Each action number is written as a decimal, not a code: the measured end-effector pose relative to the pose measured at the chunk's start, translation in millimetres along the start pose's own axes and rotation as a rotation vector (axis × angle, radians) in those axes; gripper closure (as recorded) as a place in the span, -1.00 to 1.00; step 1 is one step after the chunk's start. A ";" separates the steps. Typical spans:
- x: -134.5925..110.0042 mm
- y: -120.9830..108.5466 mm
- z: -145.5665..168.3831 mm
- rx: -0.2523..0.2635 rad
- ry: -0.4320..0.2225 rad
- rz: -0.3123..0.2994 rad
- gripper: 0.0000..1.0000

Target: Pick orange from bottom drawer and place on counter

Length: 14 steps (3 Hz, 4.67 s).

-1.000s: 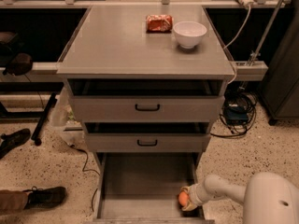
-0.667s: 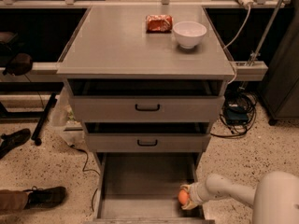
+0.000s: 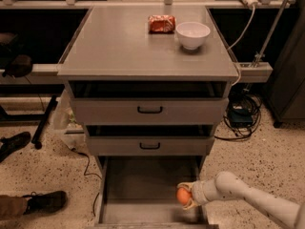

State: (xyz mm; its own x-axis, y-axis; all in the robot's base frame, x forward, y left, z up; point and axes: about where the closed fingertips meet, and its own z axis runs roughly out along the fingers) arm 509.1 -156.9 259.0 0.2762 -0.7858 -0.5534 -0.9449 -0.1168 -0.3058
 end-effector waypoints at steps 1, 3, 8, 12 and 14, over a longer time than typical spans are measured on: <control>-55.5 -16.4 -36.2 0.038 -0.121 -0.136 1.00; -156.1 -67.6 -123.7 0.243 -0.102 -0.297 1.00; -402.4 -164.5 -270.1 0.514 -0.201 -0.705 1.00; -489.1 -259.1 -292.5 0.537 -0.176 -0.758 1.00; -461.2 -359.3 -301.7 0.523 -0.214 -0.591 1.00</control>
Offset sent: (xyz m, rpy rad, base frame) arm -0.0134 0.0593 0.2287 0.1939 -0.4070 0.1873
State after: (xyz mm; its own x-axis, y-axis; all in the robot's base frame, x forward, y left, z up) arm 668.2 64.2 857.8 0.7807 -0.5438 -0.3078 -0.4435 -0.1354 -0.8860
